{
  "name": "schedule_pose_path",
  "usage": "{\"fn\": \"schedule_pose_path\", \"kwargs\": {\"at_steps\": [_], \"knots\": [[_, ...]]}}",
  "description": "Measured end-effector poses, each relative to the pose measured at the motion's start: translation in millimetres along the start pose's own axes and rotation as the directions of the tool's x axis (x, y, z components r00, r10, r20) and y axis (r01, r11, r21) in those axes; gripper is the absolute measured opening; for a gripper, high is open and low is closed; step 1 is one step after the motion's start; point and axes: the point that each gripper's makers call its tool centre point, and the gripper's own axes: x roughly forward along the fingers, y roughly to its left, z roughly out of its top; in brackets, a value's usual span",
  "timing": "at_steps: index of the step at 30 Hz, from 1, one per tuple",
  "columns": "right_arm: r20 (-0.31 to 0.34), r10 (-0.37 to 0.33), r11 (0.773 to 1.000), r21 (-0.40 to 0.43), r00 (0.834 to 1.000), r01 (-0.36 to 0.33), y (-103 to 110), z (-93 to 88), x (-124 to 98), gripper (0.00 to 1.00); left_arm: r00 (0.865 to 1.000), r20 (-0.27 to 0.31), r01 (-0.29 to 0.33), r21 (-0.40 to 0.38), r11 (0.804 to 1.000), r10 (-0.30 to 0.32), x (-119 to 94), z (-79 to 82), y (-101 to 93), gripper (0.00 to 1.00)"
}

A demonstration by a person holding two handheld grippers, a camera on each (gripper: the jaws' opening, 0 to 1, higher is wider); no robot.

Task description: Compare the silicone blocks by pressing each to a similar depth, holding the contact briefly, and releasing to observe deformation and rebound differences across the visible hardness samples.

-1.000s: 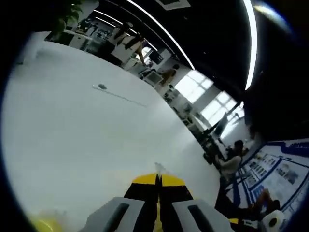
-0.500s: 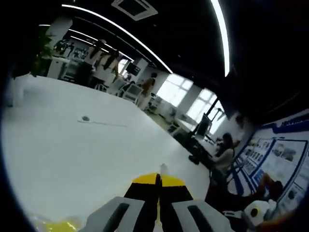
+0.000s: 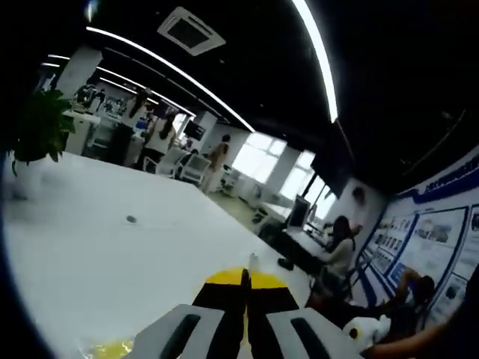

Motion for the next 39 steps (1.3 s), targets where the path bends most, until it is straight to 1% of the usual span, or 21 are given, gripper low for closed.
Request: {"fn": "schedule_pose_path", "kwargs": {"at_steps": [1, 2, 3, 4, 6, 7, 10, 12, 13, 15, 16, 18, 20, 23, 26, 28, 29, 31, 36, 38, 39], "knots": [[0.002, 0.002, 1.000, 0.002, 1.000, -0.002, 0, 0.6, 0, 0.96, 1.000, 0.003, 0.001, 0.005, 1.000, -0.001, -3, 2.0, -3.0, 0.00], [0.004, 0.003, 1.000, 0.002, 1.000, -0.003, 0, 1.2, 0, 0.96, 1.000, 0.002, 0.012, 0.028, 1.000, -0.012, -7, 3.8, -8.5, 0.00], [0.007, 0.009, 1.000, -0.001, 1.000, -0.009, 1, 2.1, -1, 0.96, 1.000, -0.006, 0.009, 0.036, 0.999, -0.009, -9, 3.5, -10.5, 0.00], [0.007, 0.017, 1.000, -0.005, 1.000, -0.017, 2, 2.3, 0, 0.96, 1.000, -0.015, -0.014, 0.059, 0.998, 0.015, -13, 2.6, -9.4, 0.00], [-0.007, 0.041, 0.999, -0.005, 0.999, -0.041, 6, 0.5, 0, 0.95, 1.000, -0.028, -0.009, 0.057, 0.998, 0.010, -18, -2.7, -14.5, 0.00], [-0.014, 0.049, 0.999, -0.003, 0.999, -0.049, 8, 0.0, 0, 0.93, 0.999, -0.033, -0.008, 0.062, 0.998, 0.011, -20, -4.8, -16.0, 0.00], [-0.012, 0.067, 0.998, -0.010, 0.998, -0.067, 9, 4.2, -1, 0.91, 0.999, -0.036, -0.011, 0.065, 0.998, 0.013, -27, -8.8, -18.9, 0.00], [-0.005, 0.081, 0.997, -0.003, 0.997, -0.081, 9, 10.6, -1, 0.88, 1.000, -0.028, -0.009, 0.056, 0.998, 0.010, -31, -9.0, -20.7, 0.00], [0.009, 0.093, 0.996, 0.010, 0.996, -0.093, 10, 18.9, 0, 0.86, 1.000, -0.024, -0.001, 0.048, 0.999, 0.003, -35, -8.3, -23.0, 0.00], [0.075, 0.130, 0.991, 0.013, 0.989, -0.132, 15, 42.6, 1, 0.85, 1.000, -0.018, 0.008, 0.044, 0.999, -0.007, -40, -6.8, -28.5, 0.00], [0.114, 0.147, 0.989, 0.001, 0.983, -0.148, 16, 57.2, 1, 0.85, 1.000, -0.019, 0.014, 0.044, 0.999, -0.013, -42, -6.2, -31.2, 0.00], [0.161, 0.175, 0.984, -0.011, 0.971, -0.176, 21, 78.2, 1, 0.85, 1.000, -0.016, 0.024, 0.050, 0.998, -0.023, -45, -4.0, -37.4, 0.00], [0.193, 0.205, 0.979, -0.036, 0.960, -0.202, 27, 94.1, 3, 0.83, 1.000, -0.011, 0.028, 0.065, 0.997, -0.027, -48, -1.8, -41.4, 0.00], [0.213, 0.246, 0.969, -0.038, 0.946, -0.244, 35, 108.1, 6, 0.79, 0.999, -0.005, 0.041, 0.056, 0.998, -0.040, -50, 0.8, -46.9, 0.00], [0.223, 0.280, 0.959, -0.021, 0.934, -0.282, 41, 117.0, 10, 0.74, 0.999, -0.003, 0.054, 0.059, 0.997, -0.054, -53, 3.0, -52.4, 0.00], [0.248, 0.312, 0.946, 0.005, 0.917, -0.323, 46, 126.0, 12, 0.71, 0.998, -0.004, 0.069, 0.062, 0.996, -0.069, -55, 4.4, -57.6, 0.00], [0.273, 0.321, 0.941, 0.012, 0.907, -0.337, 48, 132.9, 12, 0.71, 0.997, -0.004, 0.077, 0.063, 0.995, -0.077, -56, 5.3, -60.8, 0.00], [0.300, 0.349, 0.928, 0.017, 0.888, -0.371, 54, 142.9, 11, 0.72, 0.996, -0.007, 0.090, 0.071, 0.993, -0.090, -58, 6.4, -66.9, 0.00], [0.319, 0.399, 0.908, -0.004, 0.860, -0.420, 66, 157.6, 8, 0.71, 0.991, -0.019, 0.132, 0.091, 0.987, -0.131, -62, 8.5, -82.9, 0.00], [0.331, 0.428, 0.893, -0.009, 0.841, -0.451, 73, 164.4, 5, 0.71, 0.989, -0.021, 0.149, 0.102, 0.984, -0.147, -63, 10.4, -89.1, 0.00], [0.345, 0.446, 0.882, -0.011, 0.826, -0.472, 77, 170.3, 2, 0.72, 0.986, -0.024, 0.164, 0.104, 0.981, -0.162, -64, 11.4, -94.2, 0.00]]}}
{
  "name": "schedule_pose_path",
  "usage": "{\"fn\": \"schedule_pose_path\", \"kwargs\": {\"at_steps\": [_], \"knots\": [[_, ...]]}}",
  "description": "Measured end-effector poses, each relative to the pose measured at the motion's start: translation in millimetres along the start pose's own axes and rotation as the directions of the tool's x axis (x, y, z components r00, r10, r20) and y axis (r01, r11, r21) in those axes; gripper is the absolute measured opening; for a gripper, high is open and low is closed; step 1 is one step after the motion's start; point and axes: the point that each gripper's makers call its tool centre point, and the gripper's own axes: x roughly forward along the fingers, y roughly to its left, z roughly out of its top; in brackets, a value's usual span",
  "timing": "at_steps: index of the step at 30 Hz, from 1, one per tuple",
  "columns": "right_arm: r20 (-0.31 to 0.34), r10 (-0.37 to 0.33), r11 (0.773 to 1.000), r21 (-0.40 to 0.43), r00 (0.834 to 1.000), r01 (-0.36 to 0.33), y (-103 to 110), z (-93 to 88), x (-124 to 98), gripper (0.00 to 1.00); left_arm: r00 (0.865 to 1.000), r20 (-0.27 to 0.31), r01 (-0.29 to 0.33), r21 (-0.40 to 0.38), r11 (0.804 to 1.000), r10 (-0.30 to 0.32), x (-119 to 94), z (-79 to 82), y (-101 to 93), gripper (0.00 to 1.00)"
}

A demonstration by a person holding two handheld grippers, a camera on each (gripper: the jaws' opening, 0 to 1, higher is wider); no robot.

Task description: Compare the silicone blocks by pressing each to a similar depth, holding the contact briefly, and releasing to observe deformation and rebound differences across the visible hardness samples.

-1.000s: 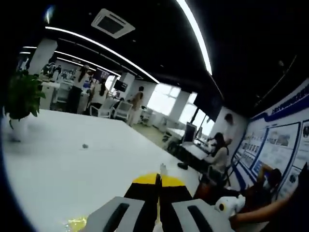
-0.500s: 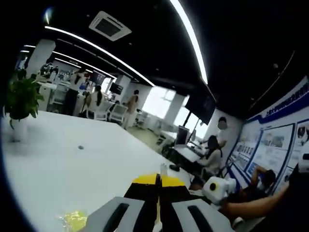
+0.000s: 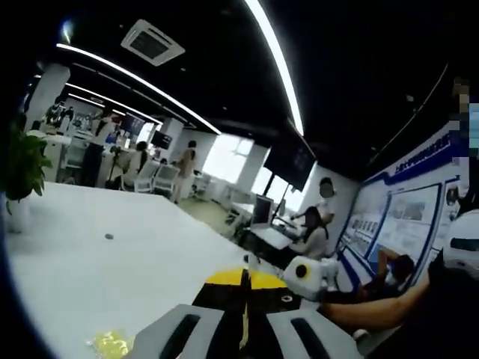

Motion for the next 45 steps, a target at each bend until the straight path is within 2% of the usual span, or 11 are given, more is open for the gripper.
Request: {"fn": "schedule_pose_path", "kwargs": {"at_steps": [3, 8, 10, 11, 14, 17, 21, 27, 29, 41, 45], "knots": [[0.030, 0.036, 0.999, 0.003, 0.999, -0.036, 8, 14.0, 1, 0.72, 0.999, 0.000, 0.034, 0.007, 0.999, -0.034, 1, 4.1, -11.0, 0.00], [0.041, 0.109, 0.993, -0.040, 0.993, -0.107, 26, 28.9, 1, 0.64, 0.995, 0.005, 0.103, -0.009, 0.995, -0.103, 2, 7.6, -26.4, 0.00], [0.039, 0.168, 0.985, -0.044, 0.985, -0.166, 40, 33.9, 1, 0.59, 0.992, 0.005, 0.123, -0.015, 0.992, -0.123, 3, 8.5, -32.0, 0.00], [0.042, 0.155, 0.987, -0.041, 0.987, -0.153, 39, 35.6, 0, 0.58, 0.992, 0.011, 0.123, -0.015, 0.992, -0.122, 2, 9.8, -32.6, 0.00], [0.058, 0.204, 0.978, -0.051, 0.977, -0.201, 49, 44.0, -6, 0.44, 0.989, 0.038, 0.144, -0.036, 0.989, -0.143, 0, 17.3, -37.6, 0.00], [0.046, 0.207, 0.976, -0.085, 0.977, -0.203, 53, 46.4, -8, 0.35, 0.987, 0.041, 0.155, -0.038, 0.987, -0.154, -1, 20.3, -41.0, 0.00], [0.040, 0.212, 0.970, -0.128, 0.977, -0.205, 59, 51.4, -10, 0.34, 0.984, 0.059, 0.168, -0.050, 0.984, -0.165, -3, 24.9, -44.4, 0.00], [-0.013, 0.194, 0.964, -0.180, 0.981, -0.194, 67, 53.1, -10, 0.33, 0.981, 0.091, 0.176, -0.080, 0.981, -0.169, -7, 30.7, -46.3, 0.00], [-0.059, 0.208, 0.962, -0.166, 0.976, -0.215, 73, 48.0, -9, 0.30, 0.980, 0.087, 0.184, -0.072, 0.980, -0.177, -6, 28.8, -52.2, 0.00], [-0.074, 0.216, 0.969, -0.109, 0.974, -0.223, 86, 52.8, -8, 0.19, 0.979, 0.129, 0.165, -0.058, 0.985, -0.156, -20, 31.3, -58.1, 0.00], [-0.099, 0.207, 0.976, -0.053, 0.973, -0.213, 88, 50.7, -7, 0.16, 0.983, 0.133, 0.131, 0.002, 0.991, -0.130, -22, 30.0, -57.5, 0.00]]}}
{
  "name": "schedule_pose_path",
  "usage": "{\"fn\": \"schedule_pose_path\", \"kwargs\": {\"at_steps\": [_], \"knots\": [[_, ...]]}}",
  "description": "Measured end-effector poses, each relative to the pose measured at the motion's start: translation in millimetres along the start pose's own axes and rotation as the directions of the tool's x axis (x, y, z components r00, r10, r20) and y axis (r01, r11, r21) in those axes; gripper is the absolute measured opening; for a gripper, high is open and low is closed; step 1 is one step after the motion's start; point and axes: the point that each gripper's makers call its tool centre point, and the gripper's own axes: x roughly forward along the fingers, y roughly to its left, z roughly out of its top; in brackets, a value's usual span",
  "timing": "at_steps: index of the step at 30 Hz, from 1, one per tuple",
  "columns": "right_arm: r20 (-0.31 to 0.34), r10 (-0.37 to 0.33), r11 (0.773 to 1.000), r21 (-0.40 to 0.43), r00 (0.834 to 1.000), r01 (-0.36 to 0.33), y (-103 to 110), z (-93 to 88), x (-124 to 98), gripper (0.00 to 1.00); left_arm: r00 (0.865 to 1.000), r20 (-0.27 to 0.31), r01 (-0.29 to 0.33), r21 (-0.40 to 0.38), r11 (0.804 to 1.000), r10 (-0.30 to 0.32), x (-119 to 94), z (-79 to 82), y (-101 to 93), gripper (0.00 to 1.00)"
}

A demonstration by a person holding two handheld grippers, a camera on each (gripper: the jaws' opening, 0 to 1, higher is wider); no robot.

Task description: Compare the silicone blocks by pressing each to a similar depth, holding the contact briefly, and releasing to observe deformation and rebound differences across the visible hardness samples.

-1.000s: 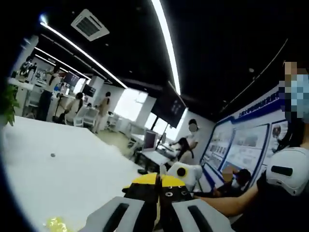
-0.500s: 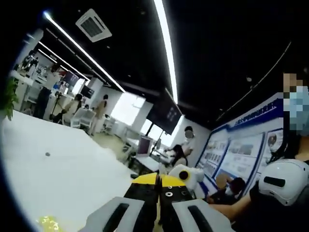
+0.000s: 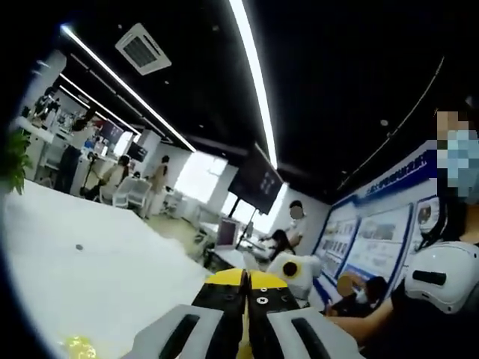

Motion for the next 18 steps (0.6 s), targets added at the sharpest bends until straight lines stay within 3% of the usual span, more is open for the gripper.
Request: {"fn": "schedule_pose_path", "kwargs": {"at_steps": [8, 18], "knots": [[-0.047, -0.005, 0.999, 0.034, 0.999, 0.007, 4.3, -4.6, 2.5, 0.11, 1.000, 0.007, 0.007, 0.039, 0.999, -0.008, -5.4, -1.0, 0.9, 0.00], [-0.107, -0.007, 0.996, 0.093, 0.994, 0.017, 1.9, -9.5, 2.7, 0.07, 0.999, -0.025, 0.034, 0.096, 0.995, -0.032, -4.5, -4.8, 4.2, 0.00]]}}
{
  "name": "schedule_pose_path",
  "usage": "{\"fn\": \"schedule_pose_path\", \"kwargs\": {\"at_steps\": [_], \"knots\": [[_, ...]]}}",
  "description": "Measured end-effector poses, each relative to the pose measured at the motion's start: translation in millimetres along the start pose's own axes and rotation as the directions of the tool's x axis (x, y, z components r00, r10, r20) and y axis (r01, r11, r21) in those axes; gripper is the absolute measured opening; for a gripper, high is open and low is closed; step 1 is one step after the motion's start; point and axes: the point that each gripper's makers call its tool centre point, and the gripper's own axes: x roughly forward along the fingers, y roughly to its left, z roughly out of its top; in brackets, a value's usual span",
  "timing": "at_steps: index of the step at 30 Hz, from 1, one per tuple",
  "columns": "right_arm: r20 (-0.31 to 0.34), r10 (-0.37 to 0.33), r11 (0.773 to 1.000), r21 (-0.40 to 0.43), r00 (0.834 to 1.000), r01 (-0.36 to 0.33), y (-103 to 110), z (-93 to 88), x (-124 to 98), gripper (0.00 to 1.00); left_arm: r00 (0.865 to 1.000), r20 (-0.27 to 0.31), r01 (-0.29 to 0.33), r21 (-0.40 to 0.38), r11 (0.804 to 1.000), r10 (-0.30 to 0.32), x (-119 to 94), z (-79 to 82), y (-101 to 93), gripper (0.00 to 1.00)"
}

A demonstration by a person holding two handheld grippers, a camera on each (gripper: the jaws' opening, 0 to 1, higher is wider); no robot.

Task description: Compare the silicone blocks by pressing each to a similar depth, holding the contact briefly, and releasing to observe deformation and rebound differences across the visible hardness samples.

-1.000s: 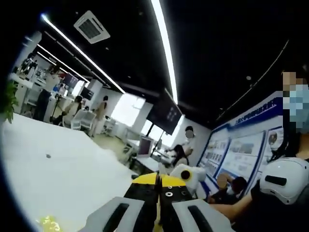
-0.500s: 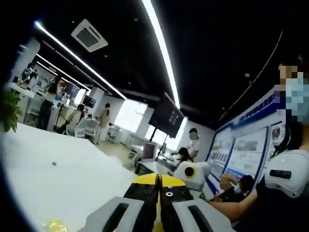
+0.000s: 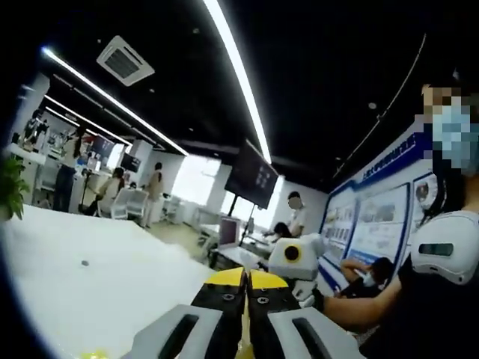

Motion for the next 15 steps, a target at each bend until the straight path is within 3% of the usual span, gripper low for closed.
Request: {"fn": "schedule_pose_path", "kwargs": {"at_steps": [1, 7, 15], "knots": [[-0.003, 0.004, 0.999, 0.040, 1.000, -0.004, 0.6, 0.0, -0.2, 0.07, 1.000, 0.001, -0.002, 0.003, 1.000, 0.002, 0.4, 0.3, 0.4, 0.00], [-0.015, -0.005, 1.000, 0.028, 1.000, 0.005, 1.9, 0.2, -1.5, 0.06, 1.000, -0.001, 0.000, -0.015, 1.000, 0.000, 1.1, 0.3, -0.7, 0.00], [-0.028, -0.001, 1.000, 0.003, 1.000, 0.002, 8.0, 0.4, -2.9, 0.07, 1.000, -0.016, 0.003, 0.021, 1.000, -0.002, -1.5, 1.8, -5.5, 0.00]]}}
